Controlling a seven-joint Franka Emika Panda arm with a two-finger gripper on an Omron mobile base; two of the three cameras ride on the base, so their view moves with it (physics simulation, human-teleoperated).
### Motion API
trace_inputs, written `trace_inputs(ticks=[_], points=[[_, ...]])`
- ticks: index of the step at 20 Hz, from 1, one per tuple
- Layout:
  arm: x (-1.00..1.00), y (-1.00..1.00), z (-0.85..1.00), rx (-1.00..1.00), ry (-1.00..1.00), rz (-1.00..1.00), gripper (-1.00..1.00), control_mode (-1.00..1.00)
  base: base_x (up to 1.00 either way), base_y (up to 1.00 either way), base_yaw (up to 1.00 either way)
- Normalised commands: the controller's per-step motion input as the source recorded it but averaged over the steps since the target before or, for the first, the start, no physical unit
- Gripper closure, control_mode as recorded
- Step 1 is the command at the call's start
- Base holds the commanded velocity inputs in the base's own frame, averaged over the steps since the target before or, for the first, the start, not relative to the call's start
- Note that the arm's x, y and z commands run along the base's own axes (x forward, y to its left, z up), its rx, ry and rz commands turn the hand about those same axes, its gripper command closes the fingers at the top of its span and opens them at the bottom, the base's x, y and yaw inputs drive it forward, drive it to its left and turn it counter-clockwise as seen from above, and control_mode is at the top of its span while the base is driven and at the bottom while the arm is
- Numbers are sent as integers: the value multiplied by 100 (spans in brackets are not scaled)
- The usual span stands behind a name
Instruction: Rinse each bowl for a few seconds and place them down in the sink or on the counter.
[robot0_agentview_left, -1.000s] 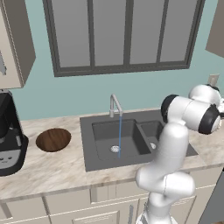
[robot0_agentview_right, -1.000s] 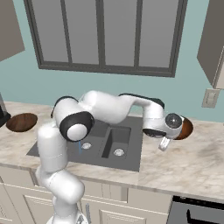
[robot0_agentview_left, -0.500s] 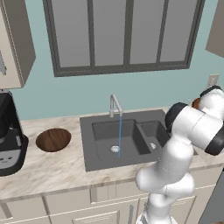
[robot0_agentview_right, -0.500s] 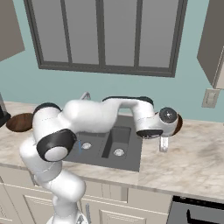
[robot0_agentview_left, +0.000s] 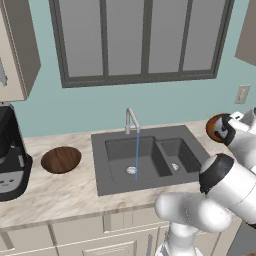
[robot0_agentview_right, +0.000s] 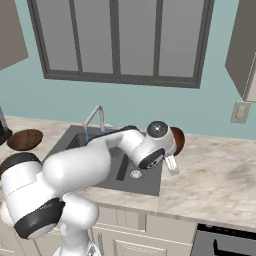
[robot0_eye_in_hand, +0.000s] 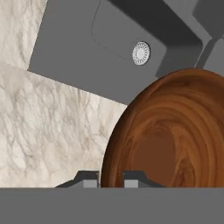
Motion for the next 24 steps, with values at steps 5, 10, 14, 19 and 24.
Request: trace_inputs(ticks=[5, 10, 14, 19, 24], points=[[22, 55, -2, 1, 2, 15, 100, -100, 0, 0, 0], [29, 44, -12, 11, 11, 8, 100, -100, 0, 0, 0], [38, 38, -16, 16, 21, 9, 100, -100, 0, 0, 0], [35, 21, -12, 17, 19, 9, 100, -100, 0, 0, 0], [30, 23, -29, 24, 18, 9, 100, -100, 0, 0, 0]])
